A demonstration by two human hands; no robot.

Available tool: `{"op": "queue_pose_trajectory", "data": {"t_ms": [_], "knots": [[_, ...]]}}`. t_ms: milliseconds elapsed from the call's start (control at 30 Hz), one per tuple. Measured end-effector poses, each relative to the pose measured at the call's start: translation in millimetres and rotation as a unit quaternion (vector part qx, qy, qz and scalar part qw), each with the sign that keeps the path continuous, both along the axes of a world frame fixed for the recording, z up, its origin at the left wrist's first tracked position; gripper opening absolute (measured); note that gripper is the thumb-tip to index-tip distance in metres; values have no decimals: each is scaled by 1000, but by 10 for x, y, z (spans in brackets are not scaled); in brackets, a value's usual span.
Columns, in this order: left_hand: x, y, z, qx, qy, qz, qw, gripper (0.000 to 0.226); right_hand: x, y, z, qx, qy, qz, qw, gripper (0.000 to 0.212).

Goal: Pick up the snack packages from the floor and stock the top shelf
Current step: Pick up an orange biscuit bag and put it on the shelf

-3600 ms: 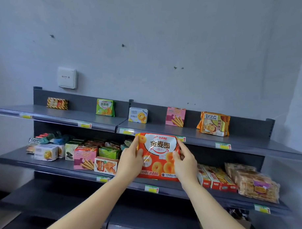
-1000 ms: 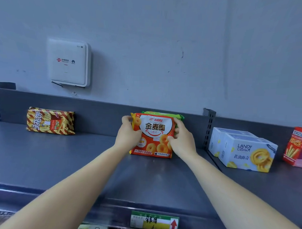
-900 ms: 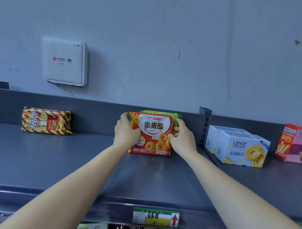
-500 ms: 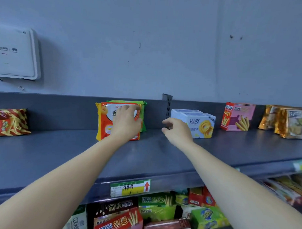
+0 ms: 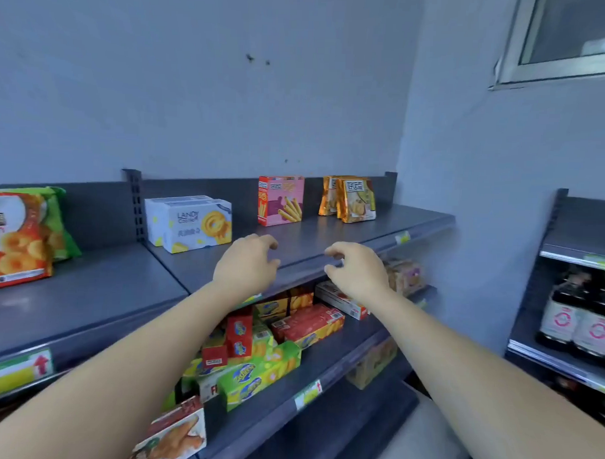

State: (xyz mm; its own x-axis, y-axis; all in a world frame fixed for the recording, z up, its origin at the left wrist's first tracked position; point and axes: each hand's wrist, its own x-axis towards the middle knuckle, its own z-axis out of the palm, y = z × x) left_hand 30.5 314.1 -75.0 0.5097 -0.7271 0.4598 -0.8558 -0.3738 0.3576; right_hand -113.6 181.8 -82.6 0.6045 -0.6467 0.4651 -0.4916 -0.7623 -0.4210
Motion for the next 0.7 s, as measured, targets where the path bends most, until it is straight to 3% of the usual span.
{"op": "queue_pose_trajectory", "data": {"t_ms": [300, 700], "knots": [[-1789, -1194, -410, 25, -72, -139, 987, 31, -2120, -757, -462, -35, 65, -159, 985, 32], [-3873, -2272, -1080, 36, -41, -355, 933, 39, -4476, -941, -1124, 22, 48, -363, 930, 35]]}}
